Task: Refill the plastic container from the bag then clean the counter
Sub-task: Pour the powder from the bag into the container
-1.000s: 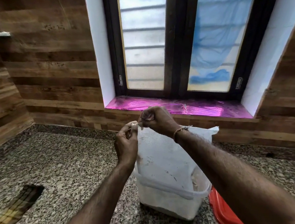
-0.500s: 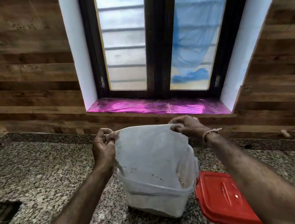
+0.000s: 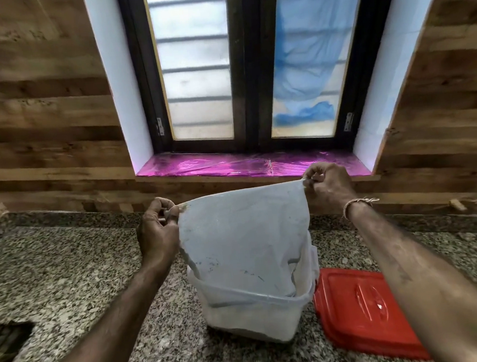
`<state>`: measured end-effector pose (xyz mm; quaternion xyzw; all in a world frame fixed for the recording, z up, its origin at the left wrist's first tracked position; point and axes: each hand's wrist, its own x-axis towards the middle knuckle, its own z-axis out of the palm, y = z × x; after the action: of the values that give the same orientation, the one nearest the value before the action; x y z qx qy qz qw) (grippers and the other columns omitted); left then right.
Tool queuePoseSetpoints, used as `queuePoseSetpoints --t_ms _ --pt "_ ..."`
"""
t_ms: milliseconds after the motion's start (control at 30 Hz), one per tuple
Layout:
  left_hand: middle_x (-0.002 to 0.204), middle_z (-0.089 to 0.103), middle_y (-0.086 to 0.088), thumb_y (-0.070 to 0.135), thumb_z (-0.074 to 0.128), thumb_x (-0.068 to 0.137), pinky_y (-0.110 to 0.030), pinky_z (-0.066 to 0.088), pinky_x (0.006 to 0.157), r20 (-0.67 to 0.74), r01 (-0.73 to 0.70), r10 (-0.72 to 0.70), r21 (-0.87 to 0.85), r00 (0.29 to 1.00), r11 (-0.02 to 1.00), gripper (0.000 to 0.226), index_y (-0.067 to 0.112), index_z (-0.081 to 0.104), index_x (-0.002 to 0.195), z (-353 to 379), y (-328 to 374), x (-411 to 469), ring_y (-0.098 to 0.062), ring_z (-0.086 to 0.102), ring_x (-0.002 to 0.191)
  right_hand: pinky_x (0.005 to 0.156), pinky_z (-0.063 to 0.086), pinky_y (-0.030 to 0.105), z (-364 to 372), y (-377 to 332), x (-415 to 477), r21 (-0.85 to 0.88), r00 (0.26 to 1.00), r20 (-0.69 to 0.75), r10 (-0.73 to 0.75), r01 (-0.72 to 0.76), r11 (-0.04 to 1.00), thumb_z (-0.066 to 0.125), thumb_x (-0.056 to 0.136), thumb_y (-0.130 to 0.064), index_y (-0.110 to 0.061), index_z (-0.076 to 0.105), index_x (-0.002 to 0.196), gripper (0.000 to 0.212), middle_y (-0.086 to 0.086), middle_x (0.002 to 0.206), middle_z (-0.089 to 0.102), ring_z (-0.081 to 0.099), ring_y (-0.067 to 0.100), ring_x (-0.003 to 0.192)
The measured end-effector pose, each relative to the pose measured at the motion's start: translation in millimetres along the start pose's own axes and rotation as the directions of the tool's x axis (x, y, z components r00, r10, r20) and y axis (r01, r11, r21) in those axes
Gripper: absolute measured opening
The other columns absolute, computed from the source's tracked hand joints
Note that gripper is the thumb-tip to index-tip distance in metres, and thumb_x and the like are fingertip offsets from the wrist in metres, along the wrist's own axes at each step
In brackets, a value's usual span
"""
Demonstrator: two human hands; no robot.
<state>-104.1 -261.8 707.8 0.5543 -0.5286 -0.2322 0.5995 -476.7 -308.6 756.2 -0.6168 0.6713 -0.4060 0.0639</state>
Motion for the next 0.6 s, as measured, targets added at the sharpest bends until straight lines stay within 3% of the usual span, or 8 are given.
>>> queuePoseSetpoints --t_ms 67,167,300,433,600 --pt "0.085 0.065 -0.001 0.024 0.069 0.095 -0.032 0.050 0.057 0.032 0.037 -0.033 -0.109 0.999 0.993 0.007 0.023 0.062 0.094 -2 2 1 -0.017 0.058 0.075 0.062 0.059 0.029 3 -4 -1 0.036 1.000 -0.022 0.017 -0.017 0.999 0.069 0.074 -0.002 -0.022 0.067 0.072 0.021 -0.007 0.072 0.074 0.068 0.009 0.068" --pt "0.093 0.069 -0.005 0.024 0.081 0.082 -0.029 0.054 0.069 0.164 0.208 -0.161 -0.333 0.973 0.920 0.039 0.015 0.062 0.116 -8 1 0 -0.014 0.064 0.081 0.059 0.055 0.028 2 -8 2 0.122 0.998 -0.060 0.020 -0.012 0.992 0.066 0.079 0.005 -0.019 0.063 0.070 0.026 0.000 0.075 0.071 0.064 0.013 0.069" --pt "0.103 0.077 -0.011 0.024 0.083 0.077 -0.045 0.053 0.086 0.393 0.426 -0.282 -0.351 0.876 0.834 0.042 0.012 0.069 0.115 -16 -11 -3 -0.027 0.067 0.095 0.067 0.060 0.041 6 -13 8 0.226 0.996 -0.065 0.069 -0.053 0.973 0.066 0.084 0.004 -0.016 0.062 0.073 0.023 0.008 0.078 0.071 0.063 0.017 0.071" --pt "0.104 0.076 -0.008 0.006 0.071 0.090 -0.037 0.059 0.070 0.271 0.396 -0.307 -0.396 0.912 0.828 0.034 0.006 0.066 0.123 -15 -15 -2 -0.023 0.069 0.095 0.066 0.057 0.036 12 -27 9 0.243 0.998 -0.046 0.041 -0.029 0.969 0.069 0.086 0.000 -0.013 0.063 0.075 0.017 0.008 0.078 0.070 0.061 0.015 0.072" --pt "0.108 0.076 -0.007 0.003 0.071 0.090 -0.041 0.059 0.087 0.141 0.269 -0.235 -0.311 0.962 0.912 0.030 0.015 0.071 0.118 -7 -17 5 -0.022 0.071 0.099 0.064 0.051 0.032 14 -28 6 0.204 0.997 -0.079 0.018 -0.001 0.979 0.061 0.087 0.006 -0.009 0.060 0.077 0.019 0.000 0.073 0.063 0.056 0.014 0.072"
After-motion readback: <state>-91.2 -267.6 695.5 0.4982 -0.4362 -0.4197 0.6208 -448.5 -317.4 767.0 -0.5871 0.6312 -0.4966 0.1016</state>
